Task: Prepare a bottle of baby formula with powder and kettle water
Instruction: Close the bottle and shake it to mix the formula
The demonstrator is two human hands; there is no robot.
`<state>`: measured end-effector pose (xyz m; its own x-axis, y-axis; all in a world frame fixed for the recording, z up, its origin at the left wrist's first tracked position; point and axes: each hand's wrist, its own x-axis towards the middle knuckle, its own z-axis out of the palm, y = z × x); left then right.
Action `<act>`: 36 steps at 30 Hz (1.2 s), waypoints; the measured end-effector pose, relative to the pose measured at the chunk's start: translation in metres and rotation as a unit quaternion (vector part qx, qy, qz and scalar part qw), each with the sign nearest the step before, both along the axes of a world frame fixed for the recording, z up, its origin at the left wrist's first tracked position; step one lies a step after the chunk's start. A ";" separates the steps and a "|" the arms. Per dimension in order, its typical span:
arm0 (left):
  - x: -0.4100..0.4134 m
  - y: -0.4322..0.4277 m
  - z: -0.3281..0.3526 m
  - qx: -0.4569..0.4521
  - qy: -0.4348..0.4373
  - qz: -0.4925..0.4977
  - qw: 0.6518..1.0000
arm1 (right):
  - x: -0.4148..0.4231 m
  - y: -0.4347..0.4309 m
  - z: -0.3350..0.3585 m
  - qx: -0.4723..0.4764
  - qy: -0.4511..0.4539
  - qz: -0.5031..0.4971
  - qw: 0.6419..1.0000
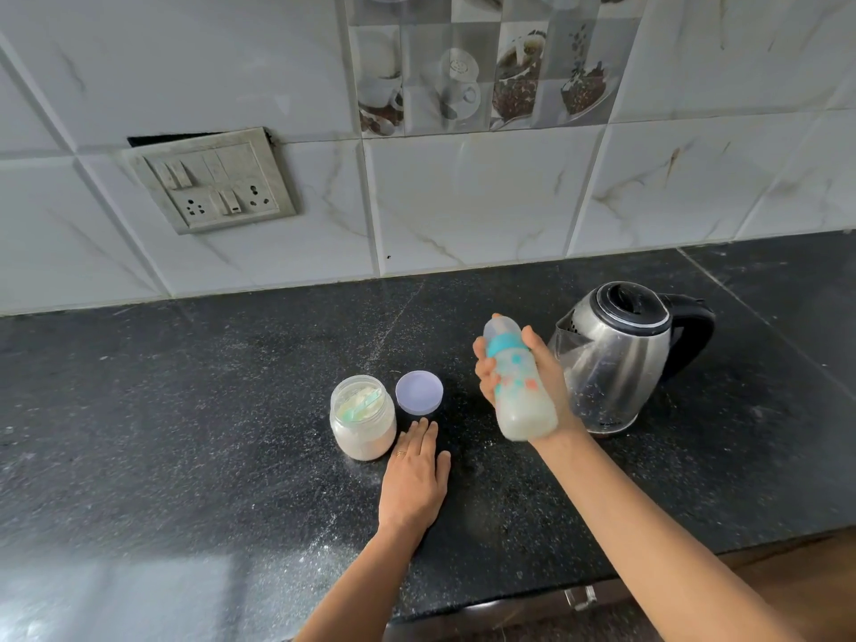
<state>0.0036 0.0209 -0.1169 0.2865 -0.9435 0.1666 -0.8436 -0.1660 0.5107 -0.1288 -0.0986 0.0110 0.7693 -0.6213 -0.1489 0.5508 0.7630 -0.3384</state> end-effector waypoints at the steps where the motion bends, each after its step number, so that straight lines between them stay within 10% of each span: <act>1: 0.000 0.000 0.000 0.002 -0.003 0.001 1.000 | -0.002 0.000 -0.004 0.049 -0.024 -0.012 0.998; 36: -0.002 0.001 0.001 0.001 0.001 0.003 1.000 | -0.008 0.007 0.029 0.050 -0.123 0.018 0.991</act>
